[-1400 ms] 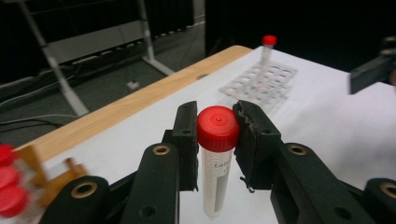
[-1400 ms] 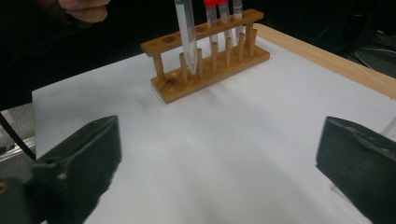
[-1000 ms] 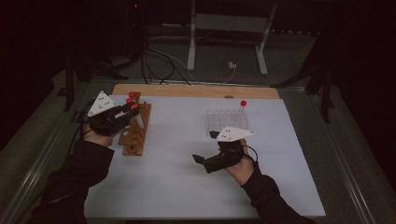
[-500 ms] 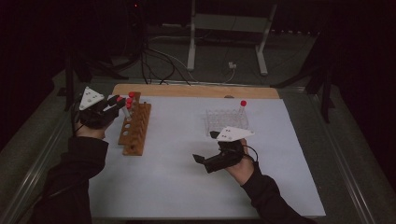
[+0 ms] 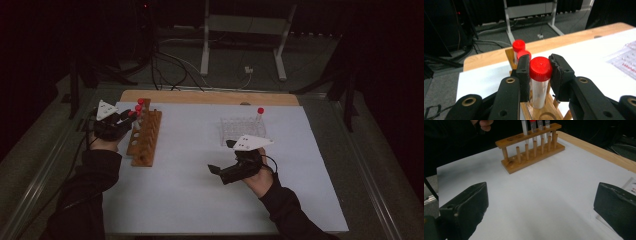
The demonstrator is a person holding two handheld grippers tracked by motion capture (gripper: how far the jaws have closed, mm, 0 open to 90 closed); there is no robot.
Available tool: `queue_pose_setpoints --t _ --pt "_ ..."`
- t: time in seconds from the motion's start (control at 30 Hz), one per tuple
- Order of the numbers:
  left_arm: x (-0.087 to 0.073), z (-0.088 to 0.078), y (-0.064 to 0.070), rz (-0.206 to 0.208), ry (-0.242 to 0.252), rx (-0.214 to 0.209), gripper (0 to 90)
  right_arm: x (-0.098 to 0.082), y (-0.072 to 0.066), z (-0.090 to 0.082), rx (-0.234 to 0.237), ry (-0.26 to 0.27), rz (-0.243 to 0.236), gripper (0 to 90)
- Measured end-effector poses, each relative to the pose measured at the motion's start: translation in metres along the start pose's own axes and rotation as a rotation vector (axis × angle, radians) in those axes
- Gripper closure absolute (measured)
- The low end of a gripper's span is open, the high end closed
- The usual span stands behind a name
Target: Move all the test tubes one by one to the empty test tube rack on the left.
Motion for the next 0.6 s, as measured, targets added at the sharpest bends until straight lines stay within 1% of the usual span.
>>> queue_pose_setpoints --t 0.07,0.23,0.33,0.47,0.53,0.6 --pt "-0.002 0.003 0.002 0.012 -0.017 0.004 71.5 0.000 0.000 0.000 -0.001 -0.002 0.000 0.0" --pt "-0.007 0.008 0.005 0.025 -0.036 0.011 71.5 0.000 0.000 -0.001 0.000 -0.001 0.002 0.0" --pt "-0.010 0.009 0.005 0.025 -0.046 0.014 71.5 0.000 0.001 -0.001 0.000 -0.001 0.003 0.0" --pt "-0.012 0.010 0.006 0.032 -0.052 0.018 71.4 0.000 0.001 -0.002 -0.001 0.001 0.001 0.0" --pt "-0.014 0.011 0.007 0.043 -0.058 0.019 71.4 0.000 0.001 -0.002 -0.002 0.001 0.001 0.0" --pt "-0.016 0.012 0.006 0.035 -0.058 0.016 71.3 0.000 0.001 -0.002 -0.001 0.001 0.002 0.0"
Point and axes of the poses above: each handheld gripper's, and its own axes: z roughly forward along the jaws, x roughly out of its top, y roughly to its right, the point moved 2 cm from there along z, roughly forward along the jaws, and after that the axes turned 14 degrees about x, right-handed, at the moved point
